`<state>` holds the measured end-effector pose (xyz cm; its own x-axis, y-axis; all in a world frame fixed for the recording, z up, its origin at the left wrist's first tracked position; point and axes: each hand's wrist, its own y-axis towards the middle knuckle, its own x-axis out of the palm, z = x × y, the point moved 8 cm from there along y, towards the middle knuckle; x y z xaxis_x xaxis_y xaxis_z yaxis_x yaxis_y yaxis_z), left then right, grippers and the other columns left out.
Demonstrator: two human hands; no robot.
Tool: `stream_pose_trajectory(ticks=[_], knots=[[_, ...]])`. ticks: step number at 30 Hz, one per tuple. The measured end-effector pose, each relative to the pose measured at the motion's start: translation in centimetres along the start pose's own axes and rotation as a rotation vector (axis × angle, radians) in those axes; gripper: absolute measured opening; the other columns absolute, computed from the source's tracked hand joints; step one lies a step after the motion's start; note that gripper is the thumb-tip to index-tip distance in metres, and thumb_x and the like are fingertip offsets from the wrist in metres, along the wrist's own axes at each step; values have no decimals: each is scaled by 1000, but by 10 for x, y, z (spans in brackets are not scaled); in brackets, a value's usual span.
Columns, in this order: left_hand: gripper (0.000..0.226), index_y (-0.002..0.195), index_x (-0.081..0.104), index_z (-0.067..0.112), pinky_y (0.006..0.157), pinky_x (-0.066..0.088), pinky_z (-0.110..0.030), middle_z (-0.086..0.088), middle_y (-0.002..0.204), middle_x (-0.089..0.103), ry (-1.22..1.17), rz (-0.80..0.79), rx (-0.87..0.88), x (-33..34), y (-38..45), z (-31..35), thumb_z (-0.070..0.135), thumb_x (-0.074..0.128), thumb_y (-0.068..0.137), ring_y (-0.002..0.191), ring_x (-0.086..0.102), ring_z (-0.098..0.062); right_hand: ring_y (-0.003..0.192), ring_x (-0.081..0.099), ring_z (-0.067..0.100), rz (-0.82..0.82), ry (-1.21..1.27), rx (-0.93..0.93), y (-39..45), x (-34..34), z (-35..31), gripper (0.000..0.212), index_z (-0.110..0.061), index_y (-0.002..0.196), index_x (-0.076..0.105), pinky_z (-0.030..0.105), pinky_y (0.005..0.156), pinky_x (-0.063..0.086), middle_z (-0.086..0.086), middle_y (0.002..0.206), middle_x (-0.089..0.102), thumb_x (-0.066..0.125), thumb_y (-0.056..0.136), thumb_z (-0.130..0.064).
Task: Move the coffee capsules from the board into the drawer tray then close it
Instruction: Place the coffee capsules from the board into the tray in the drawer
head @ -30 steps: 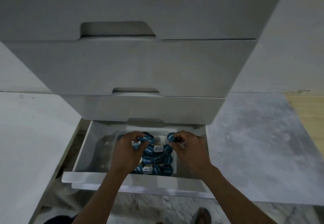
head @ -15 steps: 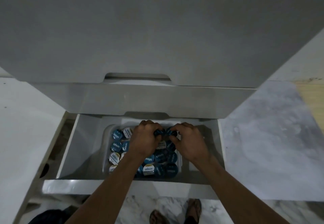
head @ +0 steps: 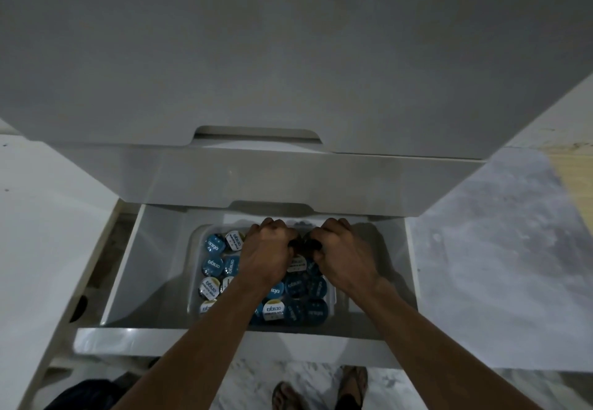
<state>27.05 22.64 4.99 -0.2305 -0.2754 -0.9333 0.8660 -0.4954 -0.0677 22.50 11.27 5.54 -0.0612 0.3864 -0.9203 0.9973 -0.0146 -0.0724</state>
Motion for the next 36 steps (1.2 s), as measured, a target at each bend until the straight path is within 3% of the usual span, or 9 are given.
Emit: stream_pose_trajectory(ticks=[9, 19, 36], knots=[[20, 105, 71, 28, 97, 38, -37, 2, 100, 71, 67, -3, -23, 0, -1, -4, 29, 58, 89, 98, 60, -20, 110, 51, 21, 14, -51, -31, -3, 0, 0, 22, -19, 106, 70, 36, 78, 52, 3, 113, 61, 56, 90, -22], [18, 77, 72, 17, 79, 43, -36, -4, 88, 67, -13, 0, -22, -1, -6, -6, 22, 59, 87, 89, 57, -23, 106, 52, 23, -53, -57, -79, -9, 10, 0, 19, -16, 97, 70, 36, 77, 48, 3, 106, 63, 52, 91, -23], [19, 87, 75, 13, 73, 50, -34, -7, 90, 67, -81, -8, -67, -7, -9, -6, 24, 60, 89, 85, 61, -23, 109, 49, 21, -55, -91, -62, -5, 11, 2, 23, -21, 110, 65, 36, 77, 48, -2, 115, 60, 54, 90, -19]])
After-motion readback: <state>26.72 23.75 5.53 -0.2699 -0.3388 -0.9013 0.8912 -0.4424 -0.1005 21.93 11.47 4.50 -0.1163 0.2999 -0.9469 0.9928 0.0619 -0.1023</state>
